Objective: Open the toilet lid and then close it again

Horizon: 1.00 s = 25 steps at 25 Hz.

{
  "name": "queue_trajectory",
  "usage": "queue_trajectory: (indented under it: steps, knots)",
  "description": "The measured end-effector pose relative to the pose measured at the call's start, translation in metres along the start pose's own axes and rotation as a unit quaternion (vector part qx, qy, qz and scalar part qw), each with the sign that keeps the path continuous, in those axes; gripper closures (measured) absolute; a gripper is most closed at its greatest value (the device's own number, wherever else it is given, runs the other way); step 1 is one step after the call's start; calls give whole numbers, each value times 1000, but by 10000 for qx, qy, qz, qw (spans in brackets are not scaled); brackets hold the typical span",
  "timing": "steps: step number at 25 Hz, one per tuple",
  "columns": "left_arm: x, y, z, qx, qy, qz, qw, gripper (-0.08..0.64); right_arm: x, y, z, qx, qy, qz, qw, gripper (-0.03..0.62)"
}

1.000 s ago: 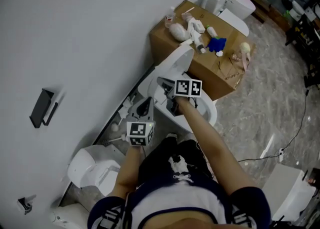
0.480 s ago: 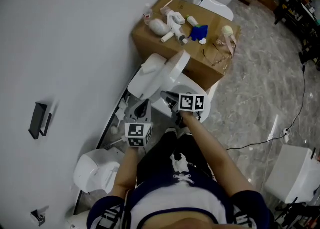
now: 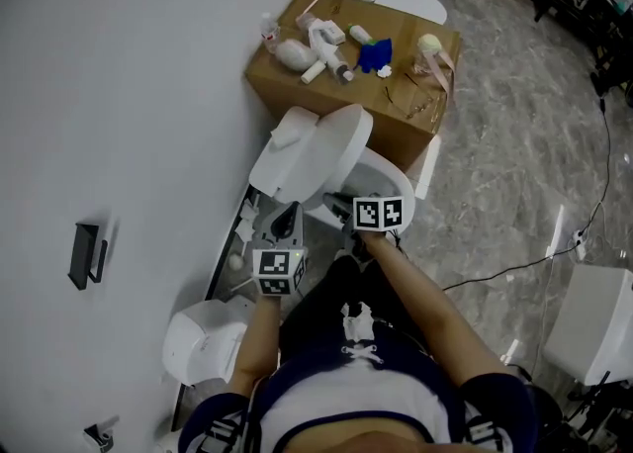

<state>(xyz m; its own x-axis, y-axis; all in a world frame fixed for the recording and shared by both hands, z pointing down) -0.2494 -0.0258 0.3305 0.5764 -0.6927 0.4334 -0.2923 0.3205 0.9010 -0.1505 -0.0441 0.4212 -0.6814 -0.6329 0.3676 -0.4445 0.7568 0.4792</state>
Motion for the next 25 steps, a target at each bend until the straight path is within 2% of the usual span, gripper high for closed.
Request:
queue_trajectory:
  steps: [7, 17, 25]
  knots:
    - [12, 2, -18, 80, 66, 247, 9996, 554, -14, 13, -17, 235, -89, 28, 9997, 565]
    - [45, 8, -57, 258, 479, 593, 9968, 554, -42, 41, -52, 718, -26, 115, 9973, 558]
    - [76, 19, -99, 417, 804, 887, 9919, 554, -67, 68, -91, 1130, 199, 208, 9932, 557]
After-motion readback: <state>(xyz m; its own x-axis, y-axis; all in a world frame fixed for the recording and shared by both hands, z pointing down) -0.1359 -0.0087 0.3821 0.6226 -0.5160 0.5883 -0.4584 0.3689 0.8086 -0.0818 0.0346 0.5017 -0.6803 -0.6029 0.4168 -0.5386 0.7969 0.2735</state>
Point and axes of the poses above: the fingertips, and each gripper's own axes: x forward along the fingers, z to its left, y out of its underside, the point moved 3 cm from there along -x, backward along the fingers
